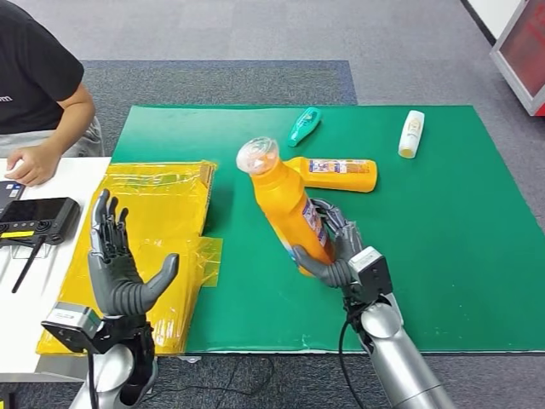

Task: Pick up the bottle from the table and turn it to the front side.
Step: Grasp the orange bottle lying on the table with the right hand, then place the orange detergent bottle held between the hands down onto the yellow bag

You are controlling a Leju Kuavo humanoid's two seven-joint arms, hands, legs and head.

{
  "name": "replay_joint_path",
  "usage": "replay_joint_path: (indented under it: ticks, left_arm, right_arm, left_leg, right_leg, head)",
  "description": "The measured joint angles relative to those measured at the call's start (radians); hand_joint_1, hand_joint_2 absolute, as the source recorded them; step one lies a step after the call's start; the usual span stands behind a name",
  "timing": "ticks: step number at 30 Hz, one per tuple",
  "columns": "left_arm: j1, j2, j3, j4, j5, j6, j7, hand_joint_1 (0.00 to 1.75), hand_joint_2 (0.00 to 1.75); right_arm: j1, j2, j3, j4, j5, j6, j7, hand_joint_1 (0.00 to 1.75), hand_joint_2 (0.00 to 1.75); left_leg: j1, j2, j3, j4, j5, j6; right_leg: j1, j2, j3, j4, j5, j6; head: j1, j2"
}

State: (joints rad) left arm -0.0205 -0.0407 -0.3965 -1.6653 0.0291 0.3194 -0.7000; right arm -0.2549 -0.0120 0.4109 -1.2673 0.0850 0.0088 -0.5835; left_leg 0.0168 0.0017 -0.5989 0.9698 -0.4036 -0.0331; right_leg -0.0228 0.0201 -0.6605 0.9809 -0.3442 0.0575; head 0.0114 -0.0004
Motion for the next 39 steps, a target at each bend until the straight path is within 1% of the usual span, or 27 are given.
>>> replay_joint_path:
  ticks: [6, 13, 19, 25, 31, 39]
  left_arm:
    - [-0.031, -0.032, -0.013, 0.059, 0.071, -0.074, 0.017, 0.0, 1.75]
    - [-0.082, -0.055, -0.029, 0.145, 0.091, -0.109, 0.035, 0.0, 1.75]
    - [-0.116, -0.061, -0.031, 0.187, 0.115, -0.137, 0.048, 0.0, 1.75]
    - [-0.146, -0.063, -0.031, 0.214, 0.118, -0.142, 0.052, 0.0, 1.75]
    - [-0.164, -0.064, -0.031, 0.227, 0.129, -0.157, 0.063, 0.0, 1.75]
    - [-0.196, -0.078, -0.048, 0.232, 0.177, -0.183, 0.087, 0.0, 1.75]
  right_arm:
    - [0.001, 0.015, -0.005, -0.014, 0.001, 0.002, 0.003, 1.75, 1.75]
    - [0.001, 0.034, 0.014, -0.014, 0.023, -0.003, 0.005, 1.75, 1.75]
    - [0.0, 0.042, 0.044, -0.015, 0.04, -0.013, 0.006, 1.75, 1.75]
    - [-0.002, 0.044, 0.075, -0.022, 0.048, -0.019, 0.007, 1.75, 1.75]
    - [-0.005, 0.044, 0.096, -0.022, 0.048, -0.021, 0.008, 1.75, 1.75]
    - [-0.01, 0.044, 0.121, -0.023, 0.039, -0.021, 0.008, 1.75, 1.75]
  left_leg:
    - [0.0, 0.0, 0.0, 0.0, 0.0, 0.0]
    - [0.0, 0.0, 0.0, 0.0, 0.0, 0.0]
    - [0.0, 0.0, -0.001, 0.0, 0.0, 0.0]
    - [0.0, 0.0, -0.001, 0.0, 0.0, 0.0]
    - [0.0, 0.0, -0.001, 0.0, 0.0, 0.0]
    - [0.0, 0.0, -0.001, 0.0, 0.0, 0.0]
  right_leg:
    - [0.0, 0.0, 0.0, 0.0, 0.0, 0.0]
    - [0.0, 0.0, 0.0, 0.0, 0.0, 0.0]
    - [0.0, 0.0, 0.0, 0.0, 0.0, 0.0]
    - [0.0, 0.0, 0.0, 0.0, 0.0, 0.0]
    - [0.0, 0.0, 0.0, 0.0, 0.0, 0.0]
    - [0.0, 0.0, 0.0, 0.0, 0.0, 0.0]
  head:
    - [0.0, 0.0]
    - [0.0, 0.0]
    - [0.0, 0.0]
    - [0.0, 0.0]
    - [0.0, 0.0]
    - [0.0, 0.0]
